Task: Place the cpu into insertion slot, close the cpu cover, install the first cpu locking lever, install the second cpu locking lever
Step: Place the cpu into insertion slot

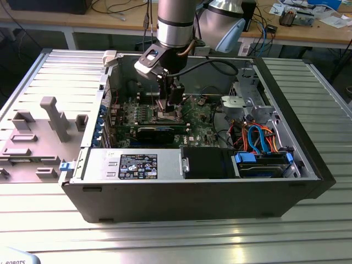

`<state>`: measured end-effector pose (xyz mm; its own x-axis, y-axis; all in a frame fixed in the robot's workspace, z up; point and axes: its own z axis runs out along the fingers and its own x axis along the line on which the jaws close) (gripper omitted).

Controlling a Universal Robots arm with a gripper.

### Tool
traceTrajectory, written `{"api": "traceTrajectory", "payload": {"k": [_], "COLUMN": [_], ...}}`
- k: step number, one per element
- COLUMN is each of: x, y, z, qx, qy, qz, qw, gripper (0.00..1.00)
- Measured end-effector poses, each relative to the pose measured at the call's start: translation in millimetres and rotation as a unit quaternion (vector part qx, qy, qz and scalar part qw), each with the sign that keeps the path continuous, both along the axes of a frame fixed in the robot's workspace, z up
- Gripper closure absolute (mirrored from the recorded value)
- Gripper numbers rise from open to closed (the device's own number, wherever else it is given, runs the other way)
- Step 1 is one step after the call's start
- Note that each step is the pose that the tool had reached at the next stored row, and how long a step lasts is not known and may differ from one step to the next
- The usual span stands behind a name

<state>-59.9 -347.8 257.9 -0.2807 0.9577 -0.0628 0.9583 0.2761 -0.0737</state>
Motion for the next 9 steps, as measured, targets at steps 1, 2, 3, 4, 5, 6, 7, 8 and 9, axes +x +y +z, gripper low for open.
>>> {"api": "traceTrajectory", "payload": {"k": [1,2,3,4,5,6,7,8,9], "x": [0.0,0.0,0.0,0.0,0.0,0.0,0.0,0.0,0.0], "y": [0.0,0.0,0.0,0.0,0.0,0.0,0.0,0.0,0.0], "z": [0.0,0.0,0.0,0.0,0.0,0.0,0.0,0.0,0.0], "qx": [0.0000,0.0000,0.0000,0.0000,0.0000,0.0000,0.0000,0.0000,0.0000], "qy": [0.0000,0.0000,0.0000,0.0000,0.0000,0.0000,0.0000,0.0000,0.0000], "qz": [-0.001,-0.001,-0.002,-0.003,-0.004,-0.004,-0.005,-0.006,-0.008], "qw": [1.00000,1.00000,1.00000,1.00000,0.99999,0.99999,0.99999,0.99998,0.99997], "gripper": [0.45,0.45,0.45,0.45,0.45,0.45,0.45,0.45,0.45]}}
